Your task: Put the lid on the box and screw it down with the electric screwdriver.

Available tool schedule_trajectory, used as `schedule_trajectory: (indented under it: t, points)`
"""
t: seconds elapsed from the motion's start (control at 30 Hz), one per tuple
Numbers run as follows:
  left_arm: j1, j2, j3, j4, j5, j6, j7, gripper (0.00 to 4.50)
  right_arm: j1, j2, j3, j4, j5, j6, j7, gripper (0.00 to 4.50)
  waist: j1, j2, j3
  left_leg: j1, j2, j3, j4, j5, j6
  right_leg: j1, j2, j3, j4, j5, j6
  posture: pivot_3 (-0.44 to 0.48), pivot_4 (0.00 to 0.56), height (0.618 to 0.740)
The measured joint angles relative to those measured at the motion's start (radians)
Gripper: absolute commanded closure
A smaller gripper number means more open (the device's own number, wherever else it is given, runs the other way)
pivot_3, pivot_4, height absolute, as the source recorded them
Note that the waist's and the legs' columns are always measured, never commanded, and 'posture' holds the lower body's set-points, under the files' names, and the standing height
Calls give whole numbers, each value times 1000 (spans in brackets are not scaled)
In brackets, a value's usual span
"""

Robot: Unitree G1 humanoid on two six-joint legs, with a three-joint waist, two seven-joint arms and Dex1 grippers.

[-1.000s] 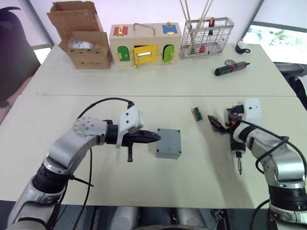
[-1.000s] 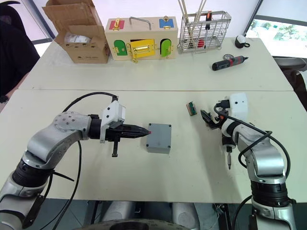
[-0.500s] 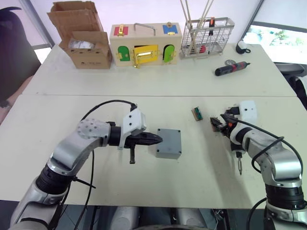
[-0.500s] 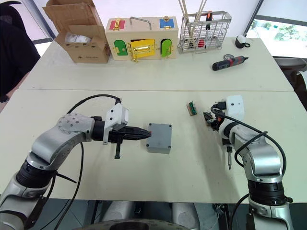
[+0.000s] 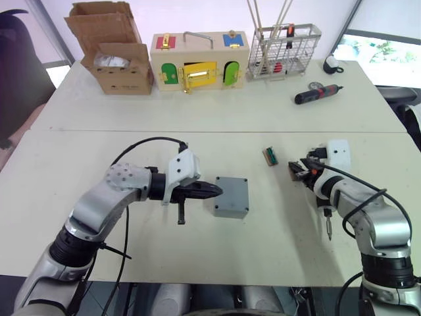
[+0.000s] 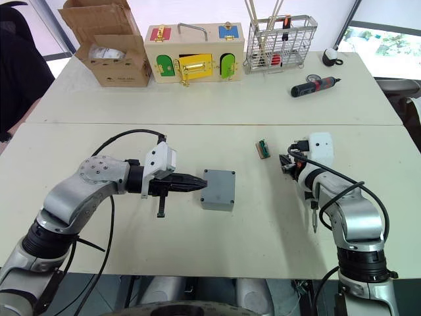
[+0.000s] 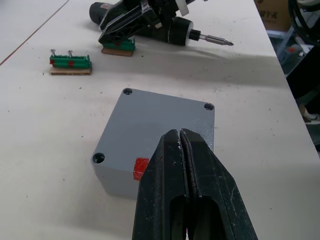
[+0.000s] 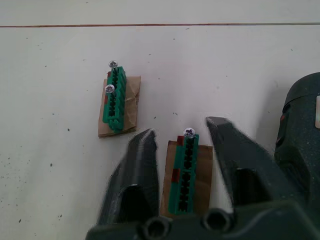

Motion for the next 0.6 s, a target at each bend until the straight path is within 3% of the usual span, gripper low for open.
schedule_trajectory:
  t: [0.6]
  points:
    - [10, 3, 0, 19, 2, -20, -16, 4500, -16, 3, -18, -27, 11, 47, -6, 4462, -1, 0, 0, 0, 0, 0, 0, 0, 0, 0, 0, 0, 0, 0, 0, 0, 150, 740]
